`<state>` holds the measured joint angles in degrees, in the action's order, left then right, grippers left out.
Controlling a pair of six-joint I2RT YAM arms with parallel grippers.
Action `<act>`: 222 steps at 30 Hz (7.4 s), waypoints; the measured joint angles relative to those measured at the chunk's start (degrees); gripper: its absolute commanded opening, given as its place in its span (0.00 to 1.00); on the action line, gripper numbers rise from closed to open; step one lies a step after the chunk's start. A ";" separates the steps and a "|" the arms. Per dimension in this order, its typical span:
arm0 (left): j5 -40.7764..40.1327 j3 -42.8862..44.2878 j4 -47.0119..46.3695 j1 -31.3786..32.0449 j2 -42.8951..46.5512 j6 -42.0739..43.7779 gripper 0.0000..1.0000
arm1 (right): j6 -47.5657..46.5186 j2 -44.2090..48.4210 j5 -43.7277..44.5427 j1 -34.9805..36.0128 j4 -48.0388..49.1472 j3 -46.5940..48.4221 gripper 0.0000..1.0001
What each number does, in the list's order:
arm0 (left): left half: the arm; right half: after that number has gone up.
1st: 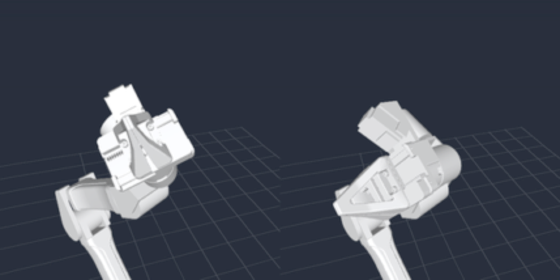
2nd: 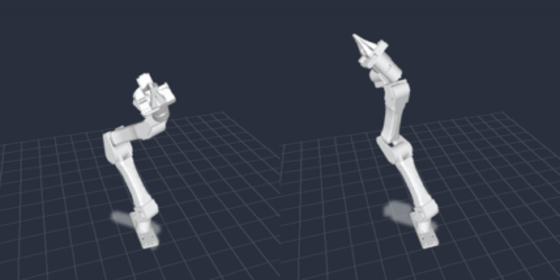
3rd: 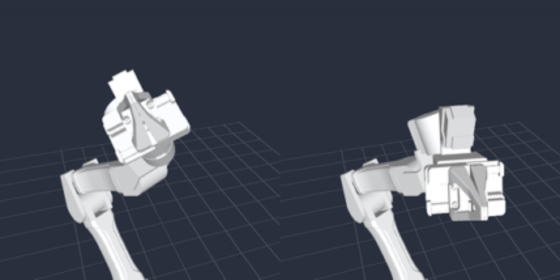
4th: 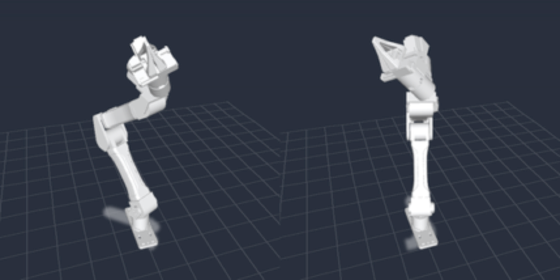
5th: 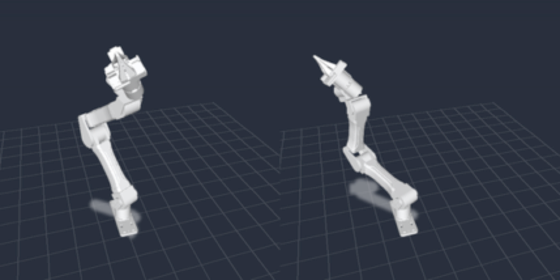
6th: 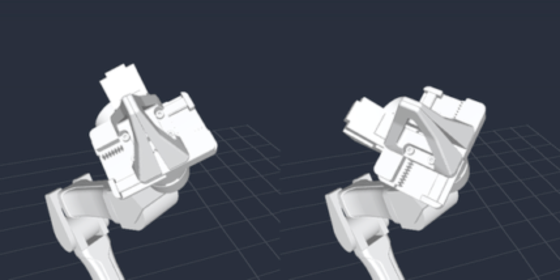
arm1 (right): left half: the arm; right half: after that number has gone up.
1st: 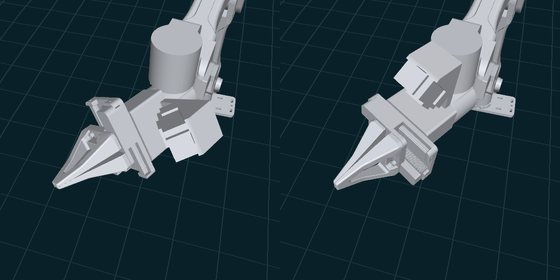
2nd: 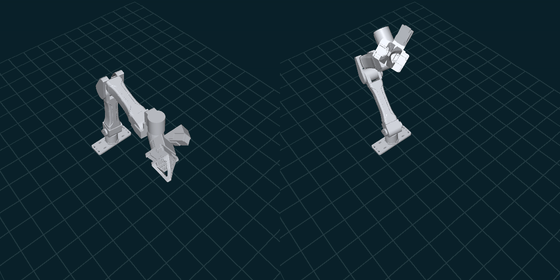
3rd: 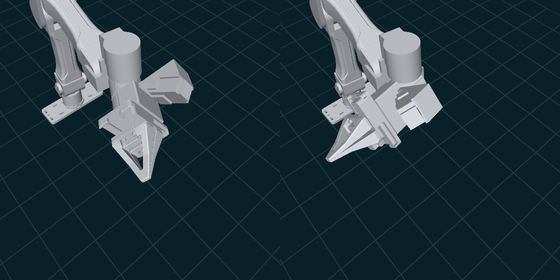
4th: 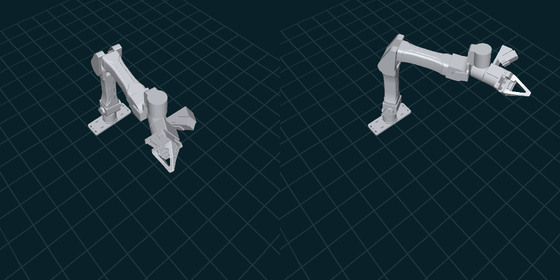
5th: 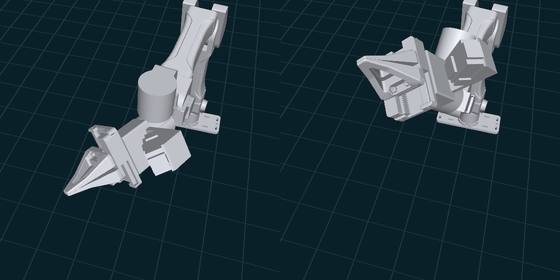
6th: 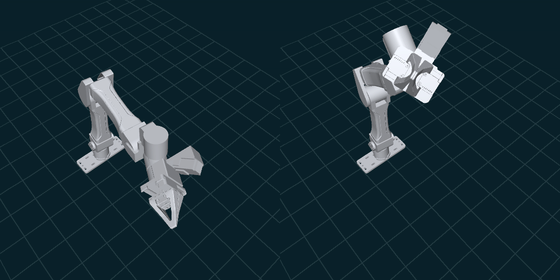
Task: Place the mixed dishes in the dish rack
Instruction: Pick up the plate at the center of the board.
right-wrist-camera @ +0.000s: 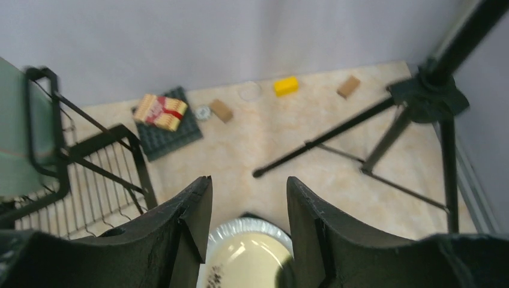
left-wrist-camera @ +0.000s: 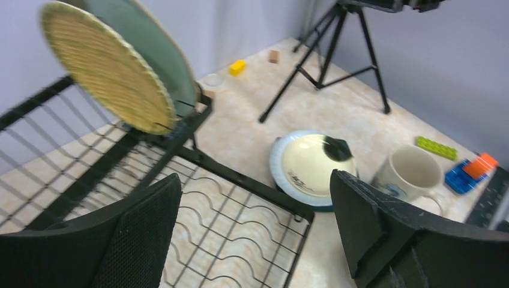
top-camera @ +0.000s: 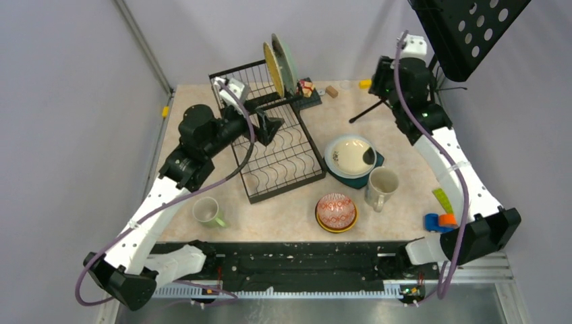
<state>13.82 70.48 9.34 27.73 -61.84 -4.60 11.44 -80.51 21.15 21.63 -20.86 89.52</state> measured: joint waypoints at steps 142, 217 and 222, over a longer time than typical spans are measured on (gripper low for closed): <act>23.34 26.77 -2.38 8.70 -64.28 -13.11 0.61 | 13.40 14.03 -37.33 -17.62 35.01 -56.98 0.00; 37.97 25.77 -4.59 5.33 -47.10 -13.31 0.34 | 24.17 17.22 -71.69 -21.97 35.74 -49.24 0.00; 36.35 25.38 -5.27 5.35 -46.29 -12.83 0.63 | 24.02 17.90 -69.55 -19.76 33.05 -48.65 0.00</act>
<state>50.17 95.85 4.08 33.08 -108.14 -17.43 35.46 -62.61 -48.40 1.87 12.19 40.86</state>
